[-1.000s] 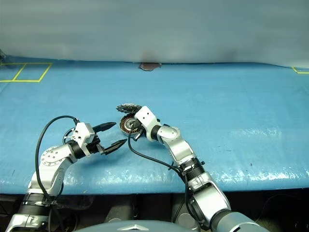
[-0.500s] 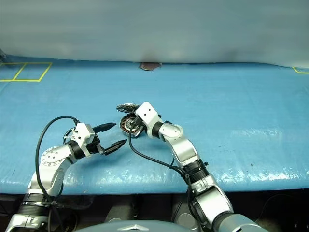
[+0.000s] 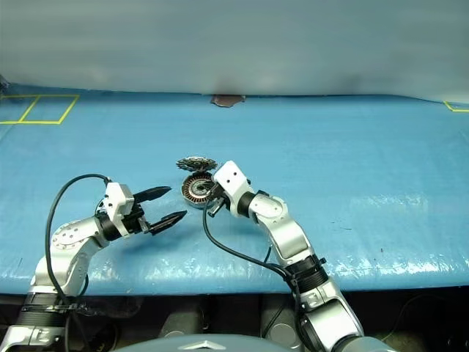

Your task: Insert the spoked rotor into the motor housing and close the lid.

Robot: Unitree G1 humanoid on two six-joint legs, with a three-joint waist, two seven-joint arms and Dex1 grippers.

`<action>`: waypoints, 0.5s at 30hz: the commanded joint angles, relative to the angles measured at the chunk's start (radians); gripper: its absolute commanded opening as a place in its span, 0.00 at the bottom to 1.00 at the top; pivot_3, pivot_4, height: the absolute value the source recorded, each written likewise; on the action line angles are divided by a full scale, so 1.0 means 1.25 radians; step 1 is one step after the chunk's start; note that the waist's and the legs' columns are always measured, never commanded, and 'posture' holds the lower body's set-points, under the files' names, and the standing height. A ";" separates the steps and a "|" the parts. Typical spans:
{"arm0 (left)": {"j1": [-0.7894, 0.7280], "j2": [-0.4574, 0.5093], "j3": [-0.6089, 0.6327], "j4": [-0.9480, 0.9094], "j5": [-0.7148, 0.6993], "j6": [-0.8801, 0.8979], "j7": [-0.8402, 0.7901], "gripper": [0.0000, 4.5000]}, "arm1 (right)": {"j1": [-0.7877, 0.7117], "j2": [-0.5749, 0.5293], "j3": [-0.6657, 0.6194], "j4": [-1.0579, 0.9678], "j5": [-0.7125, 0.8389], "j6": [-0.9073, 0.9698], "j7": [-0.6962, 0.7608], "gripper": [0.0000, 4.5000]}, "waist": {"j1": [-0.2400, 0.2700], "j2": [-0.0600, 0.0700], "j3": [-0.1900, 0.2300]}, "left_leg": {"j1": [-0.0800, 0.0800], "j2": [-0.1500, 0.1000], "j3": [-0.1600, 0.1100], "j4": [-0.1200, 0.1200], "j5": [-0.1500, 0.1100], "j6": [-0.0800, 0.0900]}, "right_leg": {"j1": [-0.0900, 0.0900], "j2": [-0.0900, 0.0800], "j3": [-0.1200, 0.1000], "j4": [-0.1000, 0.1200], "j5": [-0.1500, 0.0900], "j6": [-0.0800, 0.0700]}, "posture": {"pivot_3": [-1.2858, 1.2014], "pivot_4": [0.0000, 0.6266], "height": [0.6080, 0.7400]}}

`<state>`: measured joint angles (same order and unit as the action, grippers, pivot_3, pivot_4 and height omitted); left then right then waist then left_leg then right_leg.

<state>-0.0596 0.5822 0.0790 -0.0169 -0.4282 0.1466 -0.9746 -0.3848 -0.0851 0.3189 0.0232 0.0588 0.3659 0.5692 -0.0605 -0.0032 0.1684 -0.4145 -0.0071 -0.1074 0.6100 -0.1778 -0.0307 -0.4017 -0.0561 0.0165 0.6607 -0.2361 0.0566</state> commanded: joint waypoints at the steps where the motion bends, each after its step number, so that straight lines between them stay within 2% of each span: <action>1: 0.016 0.027 0.041 -0.059 -0.046 0.029 -0.021 1.00 | 0.023 -0.003 -0.023 -0.069 0.040 -0.058 0.020 0.01 | 0.000 0.000 0.000 | 0.000 0.000 0.000 0.000 0.000 0.000 | 0.000 0.000 0.000 0.000 0.000 0.000 | 0.52 0.24 1.00; 5: 0.054 0.055 0.054 -0.098 -0.065 0.063 -0.035 1.00 | 0.062 -0.040 -0.031 -0.121 0.101 -0.039 0.086 0.01 | 0.000 0.000 0.000 | 0.000 0.000 0.000 0.000 0.000 0.000 | 0.000 0.000 0.000 0.000 0.000 0.000 | 0.52 0.24 1.00; 6: 0.068 0.062 0.062 -0.116 -0.076 0.074 -0.036 1.00 | 0.073 -0.052 -0.035 -0.145 0.119 -0.037 0.104 0.04 | 0.001 0.000 0.000 | 0.000 0.000 0.000 0.000 0.000 0.000 | 0.000 0.000 0.000 0.000 0.000 0.000 | 0.52 0.24 1.00; 8: 0.085 0.071 0.073 -0.139 -0.090 0.088 -0.036 1.00 | 0.085 -0.067 -0.037 -0.173 0.138 -0.042 0.119 0.14 | 0.001 -0.001 0.001 | 0.000 0.000 0.000 0.000 0.000 0.000 | 0.000 -0.001 0.000 -0.001 -0.001 -0.001 | 0.52 0.24 1.00; 14: 0.158 0.096 0.114 -0.177 -0.096 0.103 -0.033 1.00 | 0.088 -0.115 0.003 -0.173 0.074 -0.107 0.118 0.57 | 0.001 -0.001 0.002 | 0.000 0.001 0.000 0.000 0.000 0.000 | -0.001 -0.001 0.000 0.000 -0.001 -0.001 | 0.52 0.24 1.00; 15: 0.166 0.093 0.125 -0.181 -0.099 0.103 -0.027 1.00 | 0.084 -0.127 0.020 -0.157 0.048 -0.120 0.118 0.57 | 0.001 -0.001 0.002 | 0.000 0.001 0.001 0.000 0.000 0.000 | -0.001 -0.001 0.000 0.000 -0.001 -0.001 | 0.52 0.24 1.00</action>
<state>0.1416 0.6908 0.1923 -0.2046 -0.5311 0.2763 -1.0178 -0.2650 -0.2356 0.3204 -0.1715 0.1592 0.2571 0.7170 -0.0588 -0.0047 0.1705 -0.4150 -0.0065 -0.1067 0.6096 -0.1781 -0.0312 -0.4034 -0.0574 0.0163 0.6601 -0.2372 0.0549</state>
